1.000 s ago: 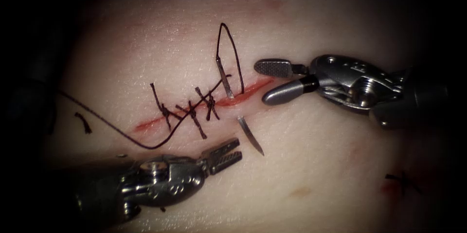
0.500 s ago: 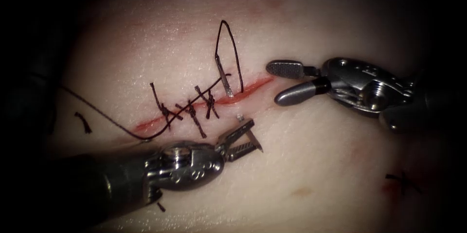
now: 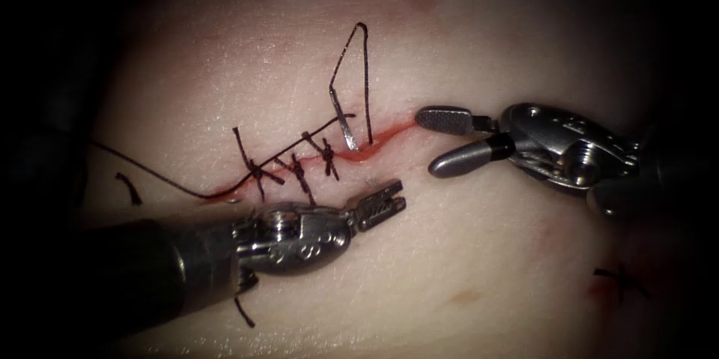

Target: Wound Closure

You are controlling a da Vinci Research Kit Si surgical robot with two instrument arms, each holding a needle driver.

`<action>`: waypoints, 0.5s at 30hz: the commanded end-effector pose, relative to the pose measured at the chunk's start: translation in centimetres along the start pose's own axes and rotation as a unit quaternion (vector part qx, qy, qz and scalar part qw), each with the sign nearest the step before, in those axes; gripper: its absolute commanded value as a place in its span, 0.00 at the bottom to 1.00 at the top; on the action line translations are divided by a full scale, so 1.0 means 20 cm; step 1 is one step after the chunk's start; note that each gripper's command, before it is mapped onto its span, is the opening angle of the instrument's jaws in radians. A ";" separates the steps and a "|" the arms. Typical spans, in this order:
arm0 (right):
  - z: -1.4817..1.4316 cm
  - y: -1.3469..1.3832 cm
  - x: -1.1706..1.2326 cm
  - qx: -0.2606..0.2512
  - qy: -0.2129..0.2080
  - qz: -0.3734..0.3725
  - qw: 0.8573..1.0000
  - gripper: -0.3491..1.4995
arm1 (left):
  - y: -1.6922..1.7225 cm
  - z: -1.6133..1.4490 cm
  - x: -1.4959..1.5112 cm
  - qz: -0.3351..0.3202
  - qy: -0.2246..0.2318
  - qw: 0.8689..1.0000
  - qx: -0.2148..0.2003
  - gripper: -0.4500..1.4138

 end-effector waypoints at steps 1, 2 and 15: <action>0.003 -0.001 -0.005 0.002 -0.001 -0.001 1.000 0.74 | 0.001 0.004 0.000 -0.052 0.025 0.998 -0.012 0.00; 0.003 -0.001 -0.005 0.002 -0.001 -0.001 1.000 0.74 | 0.002 0.004 0.001 -0.079 0.034 0.996 -0.017 0.00; 0.003 -0.001 -0.007 0.002 -0.002 0.000 1.000 0.44 | 0.013 -0.017 0.016 -0.332 0.134 0.929 -0.093 0.00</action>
